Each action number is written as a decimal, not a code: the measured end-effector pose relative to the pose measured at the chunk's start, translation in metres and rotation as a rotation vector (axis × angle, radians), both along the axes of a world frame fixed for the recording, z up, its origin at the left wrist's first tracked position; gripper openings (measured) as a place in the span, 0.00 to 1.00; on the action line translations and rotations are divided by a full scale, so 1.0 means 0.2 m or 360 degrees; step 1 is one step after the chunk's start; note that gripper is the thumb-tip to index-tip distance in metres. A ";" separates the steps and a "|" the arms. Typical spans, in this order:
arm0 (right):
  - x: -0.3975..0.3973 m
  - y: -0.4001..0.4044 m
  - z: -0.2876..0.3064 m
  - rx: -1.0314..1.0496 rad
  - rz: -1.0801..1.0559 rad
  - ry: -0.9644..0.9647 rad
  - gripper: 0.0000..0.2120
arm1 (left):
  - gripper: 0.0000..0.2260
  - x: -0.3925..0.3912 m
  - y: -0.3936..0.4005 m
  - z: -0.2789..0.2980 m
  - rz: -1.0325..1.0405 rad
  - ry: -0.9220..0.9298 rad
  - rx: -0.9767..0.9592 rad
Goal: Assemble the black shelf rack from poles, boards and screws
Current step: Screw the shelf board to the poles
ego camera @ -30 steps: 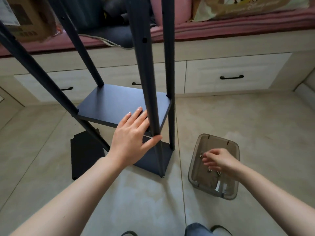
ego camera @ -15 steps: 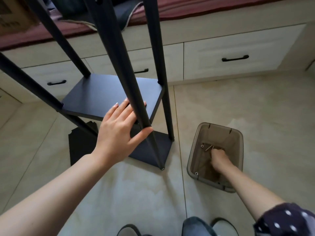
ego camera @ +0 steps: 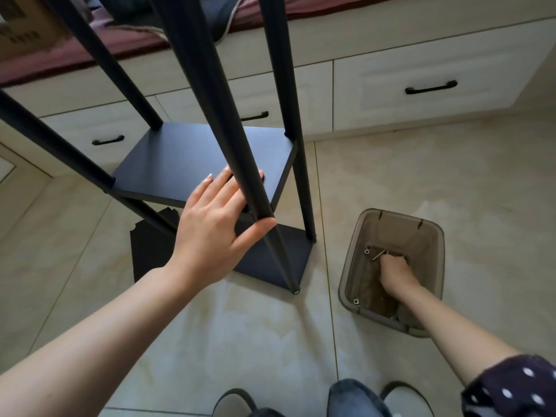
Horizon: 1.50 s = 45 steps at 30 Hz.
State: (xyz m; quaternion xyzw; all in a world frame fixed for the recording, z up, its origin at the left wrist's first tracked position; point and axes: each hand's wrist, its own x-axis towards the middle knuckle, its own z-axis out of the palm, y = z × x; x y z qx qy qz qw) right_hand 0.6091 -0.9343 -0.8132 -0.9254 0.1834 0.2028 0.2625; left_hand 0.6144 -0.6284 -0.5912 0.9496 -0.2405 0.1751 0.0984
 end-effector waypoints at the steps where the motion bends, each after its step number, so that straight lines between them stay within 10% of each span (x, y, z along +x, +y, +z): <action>1: 0.00 -0.01 0.02 0.0040 0.0013 -0.0041 0.08 | 0.30 0.00 0.00 0.00 0.0002 -0.0001 -0.0002; 23: -0.11 0.37 0.87 0.1741 -0.0288 -0.0464 0.05 | 0.33 -0.01 -0.02 0.13 0.0007 0.0275 0.0180; 45: 0.09 0.82 0.91 0.1687 -0.0116 -0.0888 0.13 | 0.32 -0.03 -0.02 0.23 0.0195 0.0217 -0.0022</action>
